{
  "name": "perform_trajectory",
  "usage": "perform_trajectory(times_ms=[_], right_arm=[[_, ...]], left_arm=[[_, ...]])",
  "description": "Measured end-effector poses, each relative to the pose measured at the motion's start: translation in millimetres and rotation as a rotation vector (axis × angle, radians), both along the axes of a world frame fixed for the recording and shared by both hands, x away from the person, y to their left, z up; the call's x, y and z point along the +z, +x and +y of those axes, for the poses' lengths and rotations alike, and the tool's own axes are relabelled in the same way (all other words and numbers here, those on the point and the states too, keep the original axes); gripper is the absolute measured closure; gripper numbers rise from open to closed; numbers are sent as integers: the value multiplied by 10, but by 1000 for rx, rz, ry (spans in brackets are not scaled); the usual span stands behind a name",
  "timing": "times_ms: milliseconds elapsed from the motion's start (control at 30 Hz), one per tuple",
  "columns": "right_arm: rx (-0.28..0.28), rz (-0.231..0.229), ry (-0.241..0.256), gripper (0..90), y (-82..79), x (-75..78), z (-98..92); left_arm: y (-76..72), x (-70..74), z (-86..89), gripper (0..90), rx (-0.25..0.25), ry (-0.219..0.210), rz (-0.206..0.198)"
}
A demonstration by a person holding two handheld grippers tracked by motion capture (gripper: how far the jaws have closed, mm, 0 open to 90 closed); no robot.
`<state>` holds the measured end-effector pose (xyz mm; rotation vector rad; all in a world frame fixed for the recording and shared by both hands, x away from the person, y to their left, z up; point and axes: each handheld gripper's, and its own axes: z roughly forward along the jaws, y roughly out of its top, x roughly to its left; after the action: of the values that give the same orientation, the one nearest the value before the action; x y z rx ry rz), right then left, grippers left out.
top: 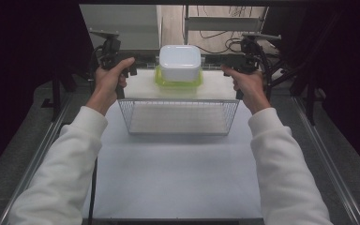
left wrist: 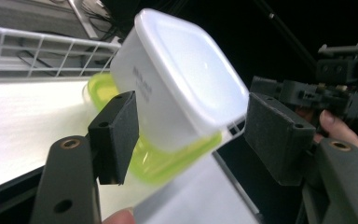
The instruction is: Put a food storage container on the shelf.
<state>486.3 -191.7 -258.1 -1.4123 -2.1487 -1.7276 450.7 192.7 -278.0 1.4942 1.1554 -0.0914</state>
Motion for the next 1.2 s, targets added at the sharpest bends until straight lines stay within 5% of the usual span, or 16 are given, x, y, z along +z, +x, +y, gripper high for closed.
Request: perform_trajectory(times_ms=[433,667,967,1200], right_arm=[[37,-105,-74,304,-589,-278,-182],[48,-138,-94,278,-960,-538,-313],[61,-147,-74,271,-1370,-940,-538],[62,-129,-152,257,-1588,-1310,-634]], left_arm=[[-691,-227,23,316,-35,64,-86],[-1096,-574,71,308,-43,69,-97],[-1579,-1063,166,294,-15,133,-101],[-1817,-1473,222,281,-18,219,-84]])
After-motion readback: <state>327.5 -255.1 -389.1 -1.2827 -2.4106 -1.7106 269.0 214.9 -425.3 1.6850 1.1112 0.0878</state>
